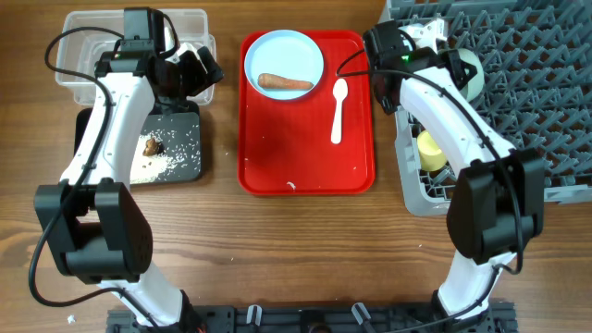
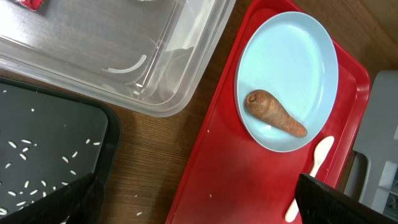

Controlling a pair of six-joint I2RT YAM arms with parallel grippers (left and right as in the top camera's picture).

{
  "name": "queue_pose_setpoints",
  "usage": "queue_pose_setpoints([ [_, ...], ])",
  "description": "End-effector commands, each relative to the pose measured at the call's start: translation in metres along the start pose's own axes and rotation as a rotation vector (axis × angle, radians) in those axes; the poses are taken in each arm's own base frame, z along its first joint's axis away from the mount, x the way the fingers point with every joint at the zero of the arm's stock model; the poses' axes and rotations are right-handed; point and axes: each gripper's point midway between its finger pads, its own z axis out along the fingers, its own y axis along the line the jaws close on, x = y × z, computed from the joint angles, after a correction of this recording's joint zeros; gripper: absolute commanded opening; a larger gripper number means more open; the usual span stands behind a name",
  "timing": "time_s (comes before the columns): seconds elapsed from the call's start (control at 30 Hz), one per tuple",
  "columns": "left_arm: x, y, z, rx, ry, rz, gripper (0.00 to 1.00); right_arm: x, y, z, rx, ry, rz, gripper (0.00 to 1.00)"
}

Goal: Sort waste into correct bins and load items into the dishwasher rack
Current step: 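Move the right gripper back left toward the light-blue plate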

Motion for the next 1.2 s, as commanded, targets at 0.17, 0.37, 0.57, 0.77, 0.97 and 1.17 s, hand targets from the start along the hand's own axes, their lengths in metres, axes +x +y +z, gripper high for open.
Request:
queue_pose_setpoints([
  [0.17, -0.006, -0.003, -0.01, 0.008, -0.029, 0.006, 1.0, 0.002, 0.007, 0.006, 0.001, 0.014, -0.019, 0.04],
  [0.37, -0.006, -0.003, -0.01, 0.008, -0.029, 0.006, 1.0, 0.007, 0.028, 0.004, -0.121, 0.027, -0.038, 0.04],
  [0.57, -0.006, -0.003, -0.01, 0.008, -0.029, 0.006, 1.0, 0.015, 0.038, 0.001, -0.186, 0.056, -0.025, 0.04],
  [0.77, -0.006, -0.003, -0.01, 0.008, -0.029, 0.006, 1.0, 0.02, 0.047, -0.01, -0.228, 0.055, -0.088, 0.12],
  [0.97, -0.006, -0.003, -0.01, 0.008, -0.029, 0.006, 1.0, 0.026, 0.063, -0.032, -0.304, 0.044, -0.16, 0.24],
  [1.17, -0.006, -0.003, -0.01, 0.008, -0.029, 0.006, 1.0, 0.019, 0.063, -0.053, -0.313, 0.004, -0.192, 0.56],
])
